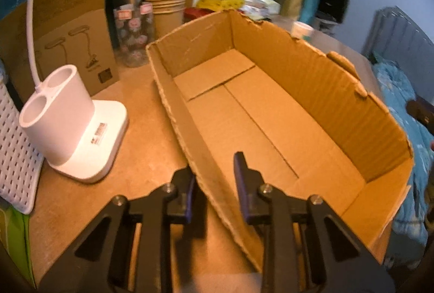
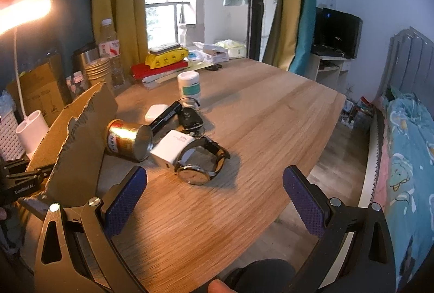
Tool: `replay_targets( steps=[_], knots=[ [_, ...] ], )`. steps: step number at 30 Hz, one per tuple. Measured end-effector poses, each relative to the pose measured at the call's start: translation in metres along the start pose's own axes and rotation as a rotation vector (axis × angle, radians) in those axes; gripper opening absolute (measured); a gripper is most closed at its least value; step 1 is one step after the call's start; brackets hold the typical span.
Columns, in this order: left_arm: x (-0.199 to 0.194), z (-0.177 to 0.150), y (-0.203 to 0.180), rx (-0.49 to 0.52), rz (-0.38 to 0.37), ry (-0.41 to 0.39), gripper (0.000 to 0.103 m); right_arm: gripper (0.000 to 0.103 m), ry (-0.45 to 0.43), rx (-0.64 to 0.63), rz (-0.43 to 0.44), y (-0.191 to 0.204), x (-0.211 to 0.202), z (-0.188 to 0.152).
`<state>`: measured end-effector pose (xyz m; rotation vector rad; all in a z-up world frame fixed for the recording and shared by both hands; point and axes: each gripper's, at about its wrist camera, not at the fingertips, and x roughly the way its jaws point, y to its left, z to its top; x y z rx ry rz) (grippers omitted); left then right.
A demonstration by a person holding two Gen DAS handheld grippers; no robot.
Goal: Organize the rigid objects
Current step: 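Lower the left tool onto the cardboard box wall and hold it steady, then grasp the brown-strap wristwatch with the right gripper and lift it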
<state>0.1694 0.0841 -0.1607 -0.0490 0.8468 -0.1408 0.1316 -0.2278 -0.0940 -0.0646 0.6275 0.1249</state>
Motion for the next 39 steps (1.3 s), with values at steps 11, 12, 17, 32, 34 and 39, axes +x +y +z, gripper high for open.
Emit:
replay_targets(
  steps=[11, 12, 17, 32, 34, 39],
  knots=[
    [0.001, -0.001, -0.015, 0.099, 0.0, 0.015, 0.028, 0.102, 0.036, -0.015, 0.069, 0.023, 0.005, -0.004],
    [0.001, -0.002, -0.014, 0.081, -0.002, 0.001, 0.028, 0.102, 0.041, -0.016, 0.074, 0.024, 0.006, -0.004],
    [0.003, -0.001, -0.019, 0.08, 0.038, -0.007, 0.028, 0.102, 0.058, -0.03, 0.095, 0.031, 0.009, -0.009],
    [-0.011, -0.003, -0.022, 0.135, 0.153, -0.07, 0.022, 0.102, 0.05, -0.035, 0.106, 0.005, 0.031, 0.005],
    [-0.012, -0.003, -0.024, 0.147, 0.168, -0.07, 0.022, 0.102, 0.054, -0.038, 0.09, 0.001, 0.039, 0.007],
    [-0.012, -0.006, -0.035, 0.182, 0.186, -0.086, 0.022, 0.102, 0.08, -0.002, 0.106, -0.013, 0.063, 0.011]
  ],
)
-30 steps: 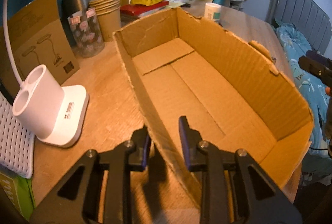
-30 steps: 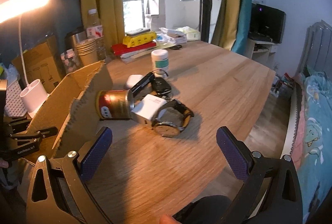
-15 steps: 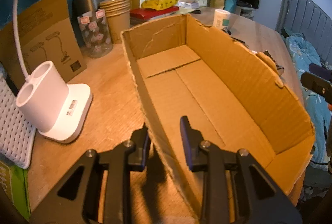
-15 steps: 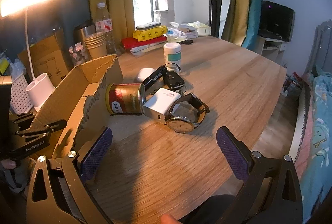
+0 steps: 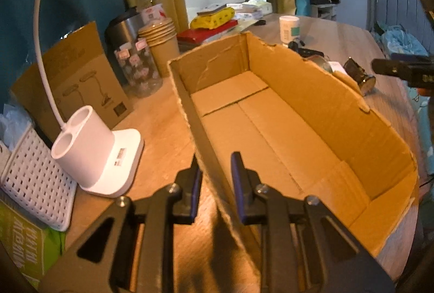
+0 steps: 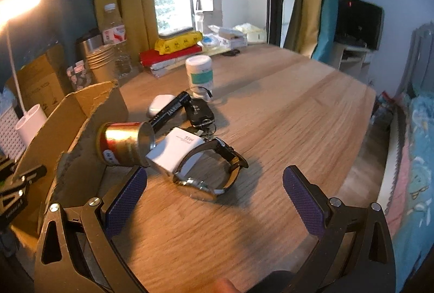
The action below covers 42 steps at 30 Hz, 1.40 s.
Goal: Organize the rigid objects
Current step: 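Grasp the brown-strap wristwatch with the right gripper and lift it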
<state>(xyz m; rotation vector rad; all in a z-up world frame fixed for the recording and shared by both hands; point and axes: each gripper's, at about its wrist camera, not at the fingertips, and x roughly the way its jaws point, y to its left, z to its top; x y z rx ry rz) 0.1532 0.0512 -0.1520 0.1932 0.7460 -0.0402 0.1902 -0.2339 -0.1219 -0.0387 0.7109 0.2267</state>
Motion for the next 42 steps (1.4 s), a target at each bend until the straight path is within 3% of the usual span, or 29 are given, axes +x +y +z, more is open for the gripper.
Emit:
replay_targets(
  steps=[8, 28, 31, 36, 38, 42],
  knots=[
    [0.006, -0.001, 0.002, -0.034, -0.031, 0.031, 0.022, 0.102, 0.037, 0.083, 0.038, -0.011, 0.031, 0.002],
    [0.006, -0.003, 0.002, -0.041, -0.035, 0.034, 0.022, 0.101, 0.069, 0.06, 0.076, -0.005, 0.045, 0.002],
    [0.007, -0.004, 0.003, -0.045, -0.042, 0.04, 0.022, 0.088, 0.073, 0.055, 0.077, -0.004, 0.047, 0.002],
    [0.008, -0.004, 0.005, -0.052, -0.05, 0.048, 0.022, 0.079, 0.071, 0.059, 0.112, -0.004, 0.046, 0.0],
    [0.008, -0.003, 0.004, -0.051, -0.049, 0.047, 0.022, 0.068, 0.055, 0.065, 0.104, -0.005, 0.043, 0.0],
    [0.007, -0.003, 0.003, -0.053, -0.049, 0.048, 0.022, 0.064, 0.055, 0.075, 0.116, -0.007, 0.043, 0.0]
  ],
)
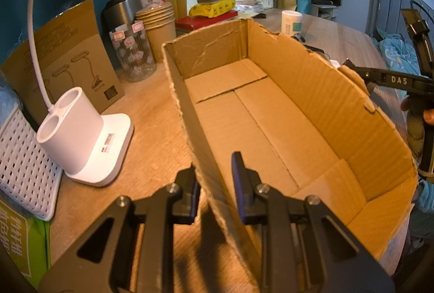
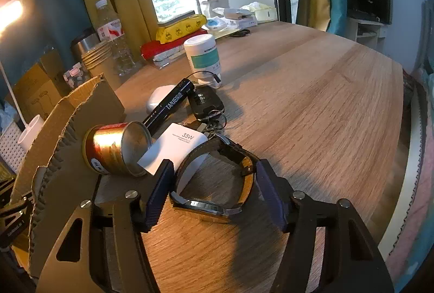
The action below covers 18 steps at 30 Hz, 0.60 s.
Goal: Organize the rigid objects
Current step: 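Grasp the brown-strap wristwatch with the right gripper and lift it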
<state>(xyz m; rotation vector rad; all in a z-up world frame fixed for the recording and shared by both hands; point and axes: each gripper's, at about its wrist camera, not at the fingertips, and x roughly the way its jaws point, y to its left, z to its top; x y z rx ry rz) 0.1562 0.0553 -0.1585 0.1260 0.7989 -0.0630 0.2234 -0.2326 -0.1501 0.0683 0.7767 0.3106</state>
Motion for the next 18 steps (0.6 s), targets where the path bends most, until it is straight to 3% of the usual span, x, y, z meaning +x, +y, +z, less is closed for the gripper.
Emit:
replay_targets(
  steps=[7, 18],
  knots=[
    [0.0, 0.0, 0.001, -0.001, -0.001, 0.001, 0.022, 0.058, -0.02, -0.01, 0.005, 0.003, -0.005, -0.003],
    [-0.001, 0.001, 0.002, 0.004, 0.011, -0.006, 0.022, 0.057, -0.051, 0.025, 0.043, -0.002, -0.021, 0.003]
  ],
)
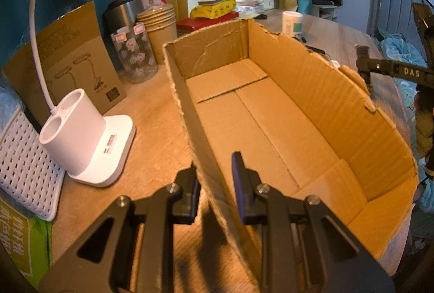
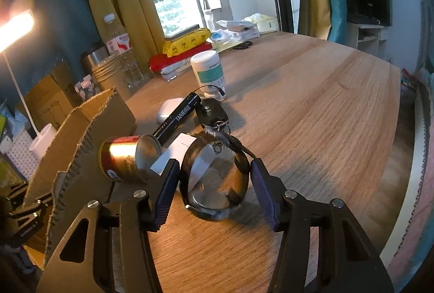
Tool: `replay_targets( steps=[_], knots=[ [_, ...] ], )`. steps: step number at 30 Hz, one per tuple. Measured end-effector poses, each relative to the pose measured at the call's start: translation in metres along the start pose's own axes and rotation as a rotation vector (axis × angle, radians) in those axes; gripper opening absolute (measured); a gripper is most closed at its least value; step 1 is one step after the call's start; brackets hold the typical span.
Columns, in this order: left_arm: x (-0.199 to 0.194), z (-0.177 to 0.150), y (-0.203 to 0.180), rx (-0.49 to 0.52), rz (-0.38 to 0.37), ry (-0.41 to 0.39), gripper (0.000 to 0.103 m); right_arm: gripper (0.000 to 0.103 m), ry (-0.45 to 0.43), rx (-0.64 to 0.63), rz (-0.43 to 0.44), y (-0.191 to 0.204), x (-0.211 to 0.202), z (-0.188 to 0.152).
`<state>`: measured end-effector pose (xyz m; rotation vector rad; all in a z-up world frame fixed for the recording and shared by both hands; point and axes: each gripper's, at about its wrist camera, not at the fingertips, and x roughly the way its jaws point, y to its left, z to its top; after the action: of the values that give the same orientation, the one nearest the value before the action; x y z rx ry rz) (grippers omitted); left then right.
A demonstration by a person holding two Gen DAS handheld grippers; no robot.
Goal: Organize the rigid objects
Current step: 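Grasp the brown-strap wristwatch with the right gripper and lift it, then carry the watch into the cardboard box and open the right gripper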
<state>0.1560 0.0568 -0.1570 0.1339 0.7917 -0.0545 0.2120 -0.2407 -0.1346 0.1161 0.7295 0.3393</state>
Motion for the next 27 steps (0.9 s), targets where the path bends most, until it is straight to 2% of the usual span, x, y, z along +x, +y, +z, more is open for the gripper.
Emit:
replay_targets(
  steps=[17, 22, 27],
  knots=[
    [-0.001, 0.0, -0.001, 0.002, 0.027, -0.012, 0.022, 0.055, -0.05, 0.026, 0.065, 0.003, -0.024, 0.007],
    [-0.001, 0.0, -0.001, 0.001, 0.026, -0.011, 0.022, 0.055, -0.087, -0.009, 0.091, 0.019, -0.044, 0.019],
    [-0.001, 0.0, -0.002, 0.001, 0.027, -0.012, 0.022, 0.055, -0.13, -0.032, 0.156, 0.04, -0.068, 0.032]
  ],
)
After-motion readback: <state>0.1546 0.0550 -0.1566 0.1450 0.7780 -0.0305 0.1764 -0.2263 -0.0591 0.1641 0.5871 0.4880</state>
